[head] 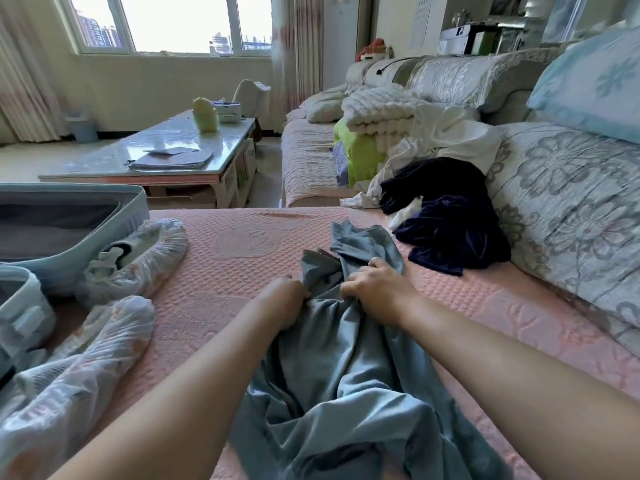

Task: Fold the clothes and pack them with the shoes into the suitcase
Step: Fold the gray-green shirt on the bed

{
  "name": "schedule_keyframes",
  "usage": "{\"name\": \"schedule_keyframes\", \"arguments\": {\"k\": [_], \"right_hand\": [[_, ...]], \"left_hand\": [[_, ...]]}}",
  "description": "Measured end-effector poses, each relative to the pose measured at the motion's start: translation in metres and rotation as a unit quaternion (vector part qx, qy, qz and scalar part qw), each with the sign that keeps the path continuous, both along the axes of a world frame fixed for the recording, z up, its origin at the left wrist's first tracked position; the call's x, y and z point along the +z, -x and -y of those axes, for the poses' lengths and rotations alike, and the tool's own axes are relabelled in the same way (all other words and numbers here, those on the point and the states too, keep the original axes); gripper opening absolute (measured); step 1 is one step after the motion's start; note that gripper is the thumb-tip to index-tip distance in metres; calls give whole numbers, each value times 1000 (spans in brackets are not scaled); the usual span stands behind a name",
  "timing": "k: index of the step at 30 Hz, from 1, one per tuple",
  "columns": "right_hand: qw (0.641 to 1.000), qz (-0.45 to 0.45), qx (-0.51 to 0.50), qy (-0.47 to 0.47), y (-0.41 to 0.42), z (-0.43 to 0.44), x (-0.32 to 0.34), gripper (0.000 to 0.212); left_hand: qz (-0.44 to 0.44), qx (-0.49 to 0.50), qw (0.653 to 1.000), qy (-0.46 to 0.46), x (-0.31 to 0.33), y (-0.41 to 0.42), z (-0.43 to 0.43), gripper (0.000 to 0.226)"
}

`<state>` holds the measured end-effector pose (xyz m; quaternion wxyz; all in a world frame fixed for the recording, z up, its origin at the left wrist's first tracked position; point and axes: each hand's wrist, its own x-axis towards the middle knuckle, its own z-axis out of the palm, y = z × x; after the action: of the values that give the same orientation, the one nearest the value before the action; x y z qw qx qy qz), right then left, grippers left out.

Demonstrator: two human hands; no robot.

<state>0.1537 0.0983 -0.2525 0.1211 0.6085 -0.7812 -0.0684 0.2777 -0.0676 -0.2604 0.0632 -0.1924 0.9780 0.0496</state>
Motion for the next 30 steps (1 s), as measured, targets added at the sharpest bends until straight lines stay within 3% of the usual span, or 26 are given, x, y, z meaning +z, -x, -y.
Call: {"name": "schedule_keyframes", "arguments": {"k": [3,5,8,11,13,15,17,19,21,22,24,26,28,30], "right_hand": [[989,-56,40,134,1,-6,1,28],[984,-58,28,165,-8,-10,5,19],[994,14,-29,102,-29,-9,14,29],[980,177,-75,40,-48,-13,18,34],[965,246,-73,64,-62,-17,25,31],[940,321,-61,97,-76,-21,38,21],[910,410,-28,63,-92,-29,51,19],[887,459,-17,-48,-107,-39,59,46],[901,405,-38,-154,-117,-47,59,62],[919,349,-42,-181,-121,-51,58,58],[951,258,-36,-167,-122,-53,54,25],[960,252,-40,-117,-113,-54,54,18],[961,260,-67,-65,-98,-53,60,7],[965,244,-92,-4,-81,-51,66,12]], "left_hand": [[-48,97,993,57,14,-23,14,33],[-56,162,980,101,26,-46,23,30],[1,231,962,147,39,-80,34,36],[74,272,948,146,48,-109,35,43],[111,238,952,160,50,-122,30,50],[73,129,974,172,51,-132,24,56],[-18,-2,997,77,52,-140,15,48],[-49,-52,994,-83,54,-145,-1,41],[21,-78,986,-149,54,-149,-19,56],[69,-100,984,-129,53,-150,-25,65],[136,-138,979,-58,46,-150,-27,76],[113,-134,983,-44,38,-147,-20,65],[59,-107,991,-50,38,-141,-15,36],[12,-91,996,0,48,-135,-16,19]]}}
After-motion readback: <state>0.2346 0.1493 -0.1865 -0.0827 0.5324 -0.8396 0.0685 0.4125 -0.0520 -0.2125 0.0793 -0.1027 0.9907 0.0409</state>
